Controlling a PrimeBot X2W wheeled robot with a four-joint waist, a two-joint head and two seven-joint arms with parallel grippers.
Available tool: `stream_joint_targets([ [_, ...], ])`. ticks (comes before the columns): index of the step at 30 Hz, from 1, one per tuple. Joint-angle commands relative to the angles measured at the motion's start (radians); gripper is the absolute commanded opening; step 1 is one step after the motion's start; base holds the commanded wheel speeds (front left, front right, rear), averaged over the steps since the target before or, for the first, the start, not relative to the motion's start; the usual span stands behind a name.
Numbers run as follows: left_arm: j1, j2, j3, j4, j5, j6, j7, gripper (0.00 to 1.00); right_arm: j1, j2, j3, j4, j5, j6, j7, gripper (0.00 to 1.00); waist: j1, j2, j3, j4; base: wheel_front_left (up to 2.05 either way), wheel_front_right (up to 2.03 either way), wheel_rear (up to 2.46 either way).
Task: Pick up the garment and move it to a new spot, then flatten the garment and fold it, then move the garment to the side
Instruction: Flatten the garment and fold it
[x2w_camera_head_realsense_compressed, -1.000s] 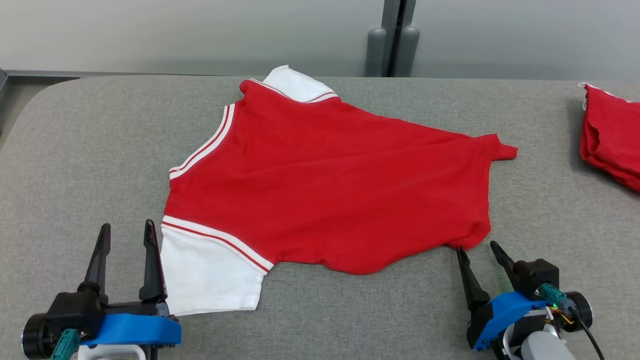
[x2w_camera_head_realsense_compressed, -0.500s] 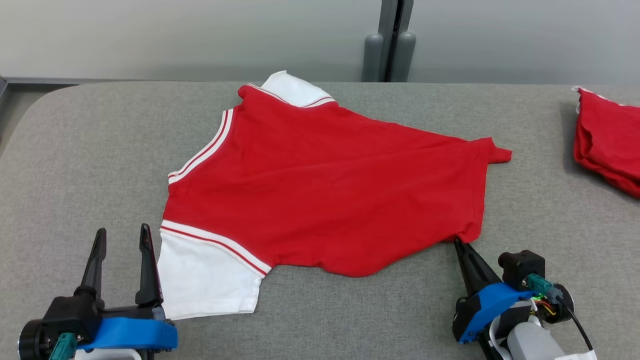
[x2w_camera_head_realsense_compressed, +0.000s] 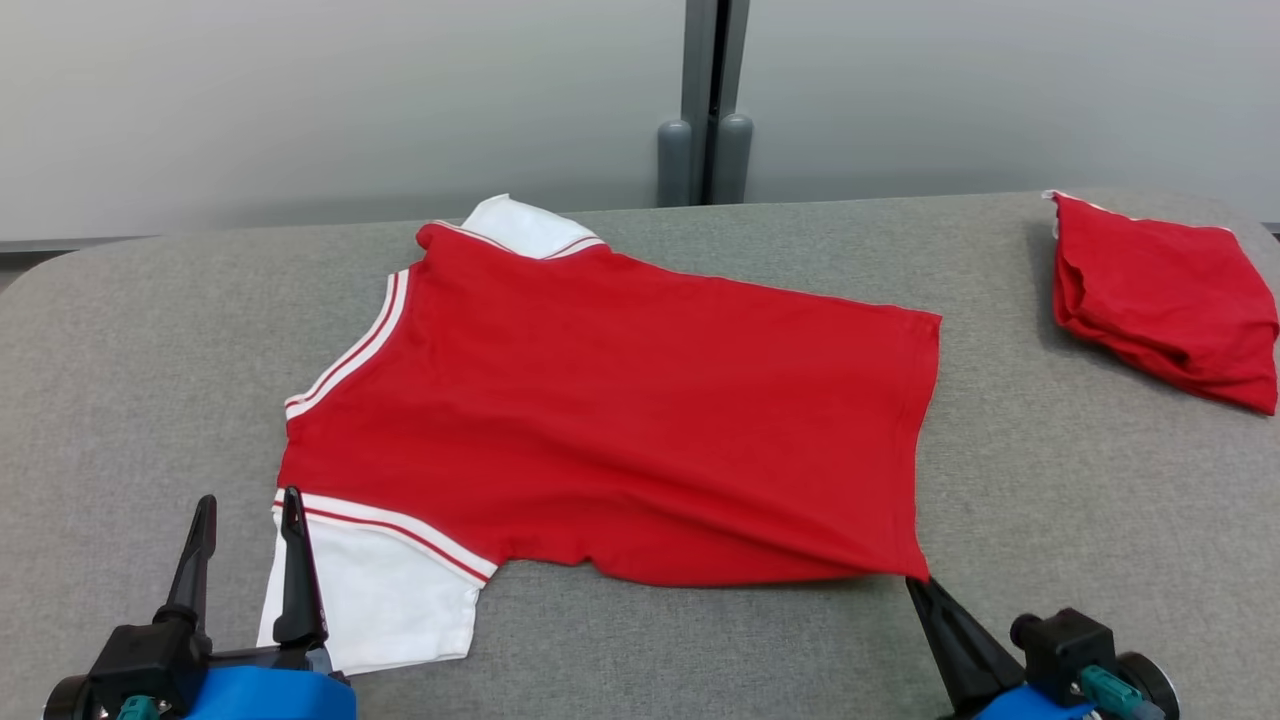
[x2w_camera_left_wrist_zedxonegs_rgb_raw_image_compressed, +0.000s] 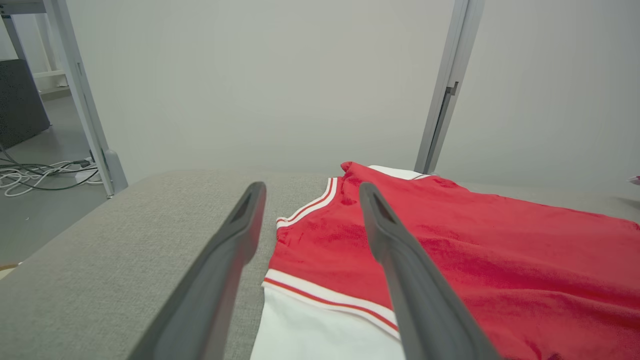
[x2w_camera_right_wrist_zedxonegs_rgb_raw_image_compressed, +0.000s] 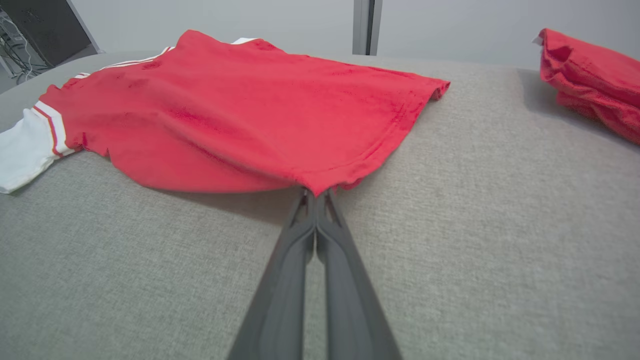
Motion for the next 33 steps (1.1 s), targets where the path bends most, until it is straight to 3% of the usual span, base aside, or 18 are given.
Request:
stream_joint_targets([
  [1, 0.006, 0.001, 0.0, -0.002, -0.001, -0.001, -0.003, 1.0, 0.025, -0.007, 0.002, -0.025, 0.002, 0.0, 0.014, 0.0, 0.0001, 0.0, -0.004, -0.008, 0.0, 0.0, 0.0],
  [9, 0.016, 0.008, 0.015, -0.012, -0.002, -0.001, -0.003, 1.0, 0.217, -0.041, -0.007, -0.322, 0.033, 0.0, 0.211, 0.0, 0.0001, 0.0, 0.002, -0.035, 0.0, 0.0, 0.0],
  [15, 0.009, 0.008, 0.021, -0.019, 0.003, -0.001, -0.003, 1.0, 0.293, -0.038, -0.036, -0.458, 0.093, 0.0, 0.327, 0.0, 0.0001, 0.0, 0.015, -0.048, 0.0, 0.0, 0.0],
  [23, -0.01, 0.002, 0.009, -0.025, 0.006, -0.001, -0.002, 1.0, 0.253, -0.043, -0.065, -0.413, 0.086, 0.0, 0.303, 0.0, 0.0001, 0.0, 0.024, -0.032, 0.0, 0.0, 0.0],
  [33, -0.038, 0.0, -0.006, -0.021, 0.013, -0.001, -0.003, 1.0, -0.024, -0.104, -0.022, -0.246, 0.052, 0.0, 0.196, 0.0, 0.0001, 0.0, 0.054, 0.003, 0.0, 0.0, 0.0],
])
